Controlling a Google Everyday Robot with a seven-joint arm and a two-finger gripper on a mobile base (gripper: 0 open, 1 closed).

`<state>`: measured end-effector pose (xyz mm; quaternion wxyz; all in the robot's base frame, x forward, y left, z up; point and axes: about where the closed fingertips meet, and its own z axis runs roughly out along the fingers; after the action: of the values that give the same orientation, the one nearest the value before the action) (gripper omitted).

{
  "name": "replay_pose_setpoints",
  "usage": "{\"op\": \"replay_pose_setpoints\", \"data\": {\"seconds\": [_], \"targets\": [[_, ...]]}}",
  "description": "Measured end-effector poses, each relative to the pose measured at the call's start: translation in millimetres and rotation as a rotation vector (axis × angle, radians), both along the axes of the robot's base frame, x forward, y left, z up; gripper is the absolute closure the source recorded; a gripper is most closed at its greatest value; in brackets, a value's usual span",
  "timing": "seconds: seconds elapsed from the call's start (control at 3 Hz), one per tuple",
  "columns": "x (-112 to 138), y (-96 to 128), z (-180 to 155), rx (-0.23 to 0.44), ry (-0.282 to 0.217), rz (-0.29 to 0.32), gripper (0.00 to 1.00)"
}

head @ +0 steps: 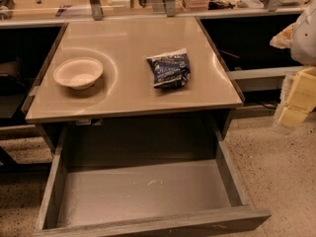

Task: Place blue chip bag into top drawer

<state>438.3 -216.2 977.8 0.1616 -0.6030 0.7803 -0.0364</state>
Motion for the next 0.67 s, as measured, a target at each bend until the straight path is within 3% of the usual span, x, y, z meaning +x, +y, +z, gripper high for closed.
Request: {"op": "replay_pose_setpoints", "data": {"seconds": [0.67], "targets": [[11.0, 7.3, -2.2, 0.016, 0.001, -0.008, 0.0]]}}
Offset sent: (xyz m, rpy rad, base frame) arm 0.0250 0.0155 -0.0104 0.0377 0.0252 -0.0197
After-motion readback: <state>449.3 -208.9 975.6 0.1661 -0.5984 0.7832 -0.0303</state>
